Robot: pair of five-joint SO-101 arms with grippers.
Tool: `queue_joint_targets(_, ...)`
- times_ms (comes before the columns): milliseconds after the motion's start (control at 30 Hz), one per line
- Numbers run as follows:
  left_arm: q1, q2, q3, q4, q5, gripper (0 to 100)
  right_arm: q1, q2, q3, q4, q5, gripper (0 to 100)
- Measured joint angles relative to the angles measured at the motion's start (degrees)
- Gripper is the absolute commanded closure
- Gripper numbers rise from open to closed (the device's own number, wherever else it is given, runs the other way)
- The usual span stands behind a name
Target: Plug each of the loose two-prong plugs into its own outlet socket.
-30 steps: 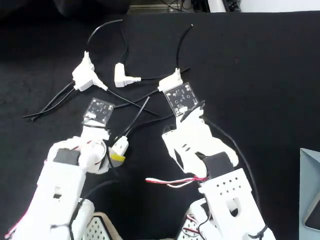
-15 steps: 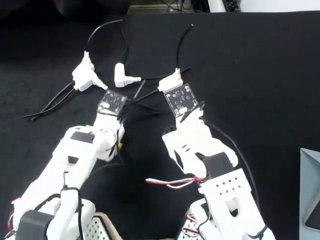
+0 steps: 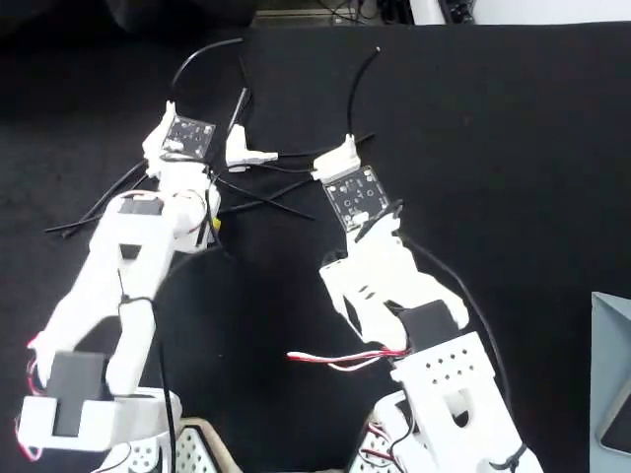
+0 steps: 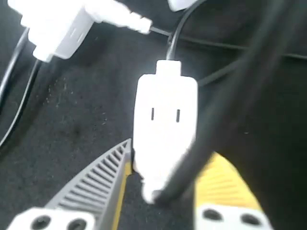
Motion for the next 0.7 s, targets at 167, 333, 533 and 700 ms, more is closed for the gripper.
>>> queue_joint_targets(167,0.0,0.7,-4.7,6.8,2.2,69,0.0,-0.1,1.6,-1.5,0.0,98.5)
queue_joint_targets(333,-0.3,-4.7,-7.4,13.8,2.3,69,-0.1,-0.1,3.4,-4.7,0.0,98.5)
queue_joint_targets(533,-0.3,-16.6,-8.1,22.3,2.5,76,0.0,-0.1,3.4,-4.8,0.0,98.5)
queue_joint_targets(700,-0.3,-29.0,-4.1,24.2,2.8,95,-0.1,-0.2,3.9,-4.8,0.0,98.5)
